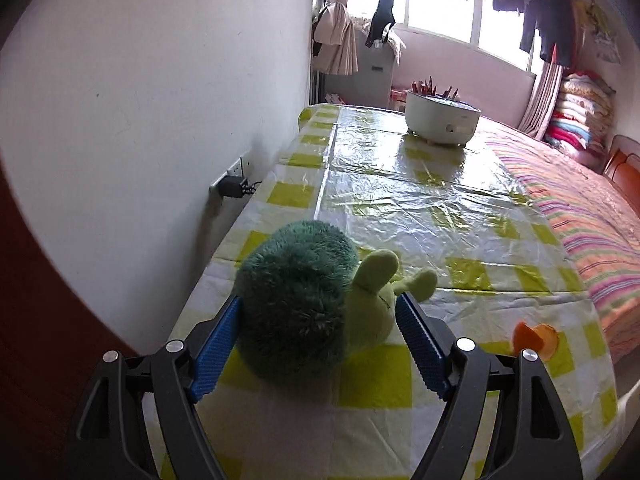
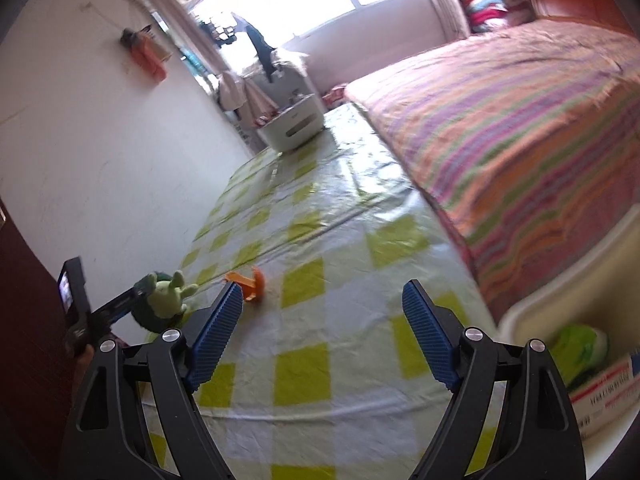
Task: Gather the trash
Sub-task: 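Grasp the green hedgehog plush with the left tool, then grasp the orange peel with the right tool while the left tool holds the plush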
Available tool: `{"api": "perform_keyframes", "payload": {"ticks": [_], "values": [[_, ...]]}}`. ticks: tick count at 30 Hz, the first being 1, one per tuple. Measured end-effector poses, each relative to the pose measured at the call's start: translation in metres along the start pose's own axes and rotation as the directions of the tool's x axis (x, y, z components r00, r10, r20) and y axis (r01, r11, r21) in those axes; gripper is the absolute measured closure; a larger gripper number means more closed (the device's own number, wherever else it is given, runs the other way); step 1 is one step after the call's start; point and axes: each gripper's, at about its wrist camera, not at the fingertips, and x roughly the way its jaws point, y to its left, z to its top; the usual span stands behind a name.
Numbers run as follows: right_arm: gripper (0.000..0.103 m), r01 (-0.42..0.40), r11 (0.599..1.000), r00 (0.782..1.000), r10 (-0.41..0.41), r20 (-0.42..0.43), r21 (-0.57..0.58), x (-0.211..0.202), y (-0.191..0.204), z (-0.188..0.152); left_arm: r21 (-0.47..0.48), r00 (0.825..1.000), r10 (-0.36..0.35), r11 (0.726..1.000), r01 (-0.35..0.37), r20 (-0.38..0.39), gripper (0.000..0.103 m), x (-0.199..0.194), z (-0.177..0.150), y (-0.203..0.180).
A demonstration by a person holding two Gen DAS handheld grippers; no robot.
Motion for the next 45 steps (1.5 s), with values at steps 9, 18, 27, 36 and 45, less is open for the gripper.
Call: {"api": "perform_keyframes", "payload": {"ticks": [9,18,27,36,45], "values": [[0.020,-0.103,0.986,0.991,0.090,-0.100,-0.135,0.062,0.064,0.012,0.062,0.999,0.027,0.998,-0.029,0.023,0.027,0.018,0.005,0.002],[0.020,-0.178,0.976,0.956,0.140,-0.259,-0.129,0.139,0.087,-0.002,-0.010,0.999,-0.038,0.999,0.038,0.020,0.033,0.021,0.009,0.018],[0.020,-0.175,0.975,0.948,0.129,-0.292,-0.136,0.153,0.078,-0.004,-0.032,0.997,-0.082,0.996,0.082,0.011,0.066,0.012,0.009,0.020],[0.020,-0.159,0.979,0.953,0.118,-0.280,-0.128,0.146,0.072,-0.002,-0.045,0.994,-0.107,0.993,0.107,-0.001,0.067,0.011,0.006,0.019],[0.020,-0.157,0.977,0.948,0.109,-0.298,-0.144,0.154,0.075,-0.010,-0.053,0.993,-0.121,0.991,0.121,0.010,0.068,0.003,0.007,0.019]]}}
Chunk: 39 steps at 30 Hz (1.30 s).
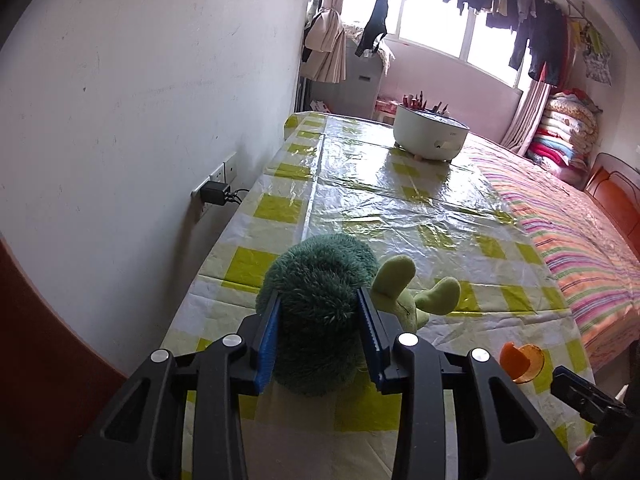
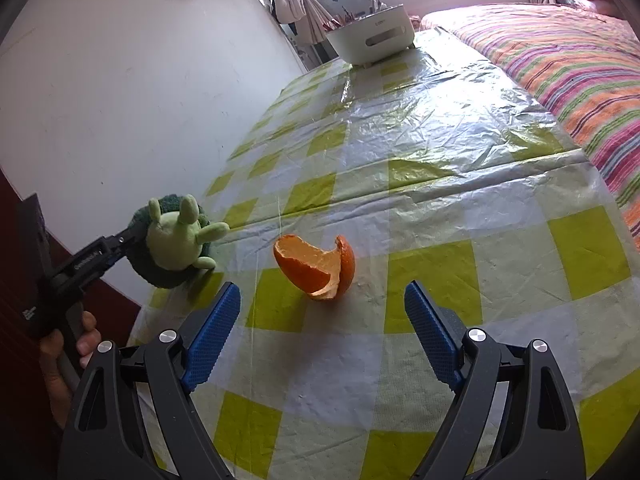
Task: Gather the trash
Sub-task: 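Grasp the orange peel with the right tool while the left tool holds the plush, then carry the orange peel to the bin with the right tool while the left tool carries the plush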
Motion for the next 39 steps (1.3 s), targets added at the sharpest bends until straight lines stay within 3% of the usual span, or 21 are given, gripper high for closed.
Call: {"api": "perform_keyframes", "payload": {"ticks": [7,12,16,20,23,32,39], "values": [[0.020,0.021,0.999,0.999,-0.022,-0.023,-0.040,0.016,0.006,0.004,0.010,1.000,-0.018,1.000,0.018,-0.007,0.068,-0.002,-0.001,-0.006],[0.021,0.069,0.989,0.996,-0.075,-0.045,-0.132,0.032,0.024,0.006,0.022,1.000,-0.029,0.999,0.029,-0.007,0.068,-0.005,-0.003,-0.012],[0.039,0.125,0.963,0.987,-0.145,-0.067,-0.239,0.047,0.042,0.008,0.031,0.999,-0.044,0.999,0.044,-0.002,0.068,-0.010,-0.005,-0.017],[0.066,0.108,0.965,0.988,-0.131,-0.081,-0.240,0.053,0.042,0.012,0.053,0.998,-0.061,0.997,0.061,-0.003,0.068,-0.015,-0.007,-0.024],[0.072,0.104,0.969,0.991,-0.120,-0.059,-0.223,0.048,0.039,0.015,0.060,0.998,-0.060,0.996,0.060,-0.003,0.068,-0.016,-0.009,-0.027],[0.073,0.058,0.988,0.996,-0.066,-0.056,-0.142,0.034,0.019,0.009,0.059,0.997,-0.078,0.995,0.079,-0.011,0.068,-0.021,-0.011,-0.031],[0.073,0.030,0.996,0.999,-0.033,-0.034,-0.085,-0.005,0.009,-0.006,0.090,0.994,-0.107,0.990,0.107,-0.005,0.068,-0.035,-0.016,-0.045]]}}
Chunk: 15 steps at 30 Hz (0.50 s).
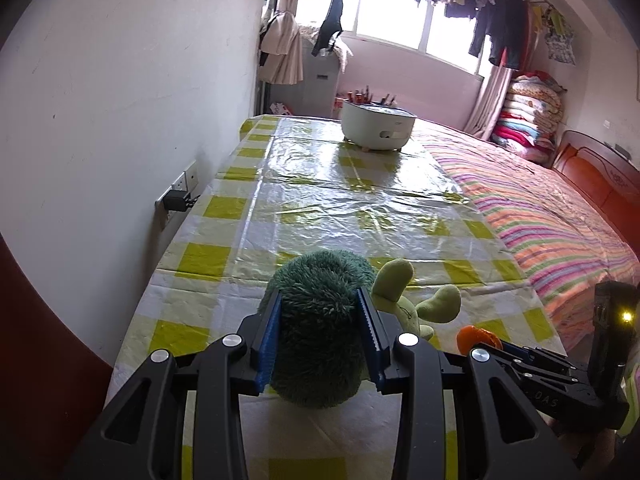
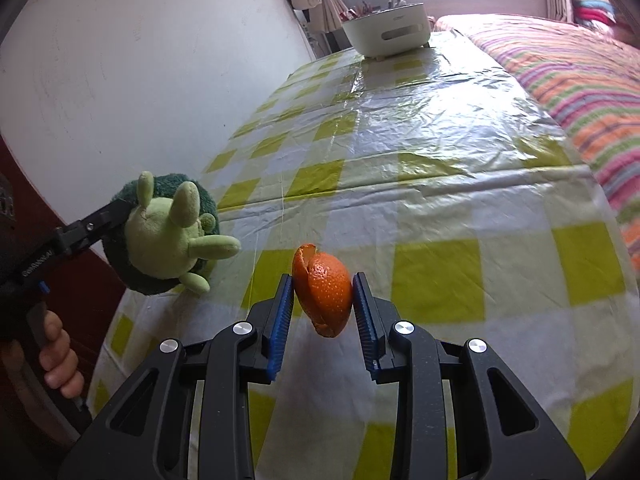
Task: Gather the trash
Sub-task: 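Carry the orange peel to the bin with the right tool while the left tool carries the plush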
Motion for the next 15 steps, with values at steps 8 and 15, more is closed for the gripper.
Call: {"api": "perform_keyframes", "payload": {"ticks": [8,15], "values": [[0.073,-0.029,0.999,0.999,0.028,0.035,0.037,-0.033,-0.005,-0.014,0.037,0.999,-0.034,0.999,0.034,-0.001,0.068,-0.015,-0.009,-0.021],[0.073,-0.030,0.998,0.998,0.027,0.061,0.046,-0.057,-0.015,-0.026,0.075,0.998,-0.069,0.995,0.067,0.015,0.068,-0.030,-0.014,-0.045]]}}
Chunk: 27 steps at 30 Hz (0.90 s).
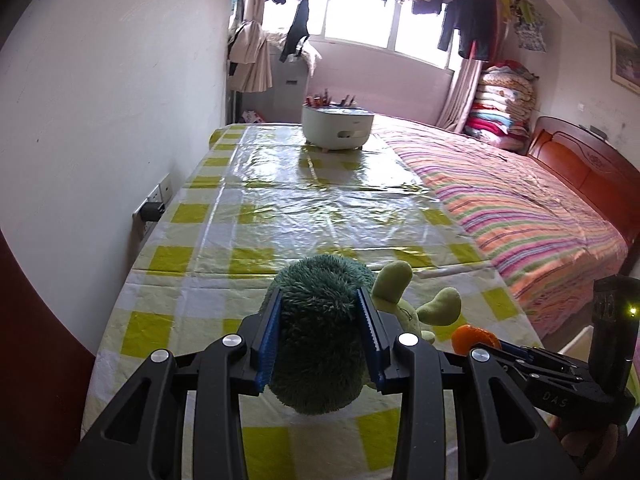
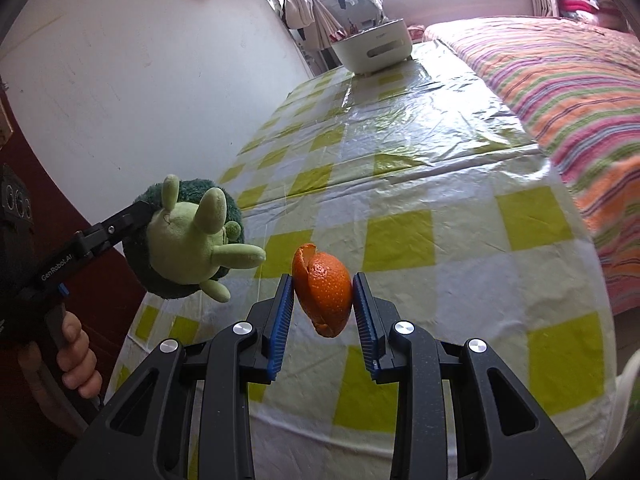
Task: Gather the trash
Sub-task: 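Carry the orange peel to the bin with the right tool while the left tool carries the plush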
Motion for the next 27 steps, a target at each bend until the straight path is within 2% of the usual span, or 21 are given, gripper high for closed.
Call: {"api": "perform_keyframes", "payload": {"ticks": [18,27], "values": [[0.073,0.029,0.998,0.997,-0.034,0.072,0.061,-0.067,-0.046,-0.035,0.107,0.997,-0.075,0.992,0.072,0.028,0.068,-0.024,-0.009,-0.070],[0.073,0.038,0.992,0.993,-0.050,0.103,0.117,-0.096,-0.072,-0.055,0.159,0.993,-0.121,0.980,0.117,0.014,0.068,-0.024,-0.017,-0.106]]}}
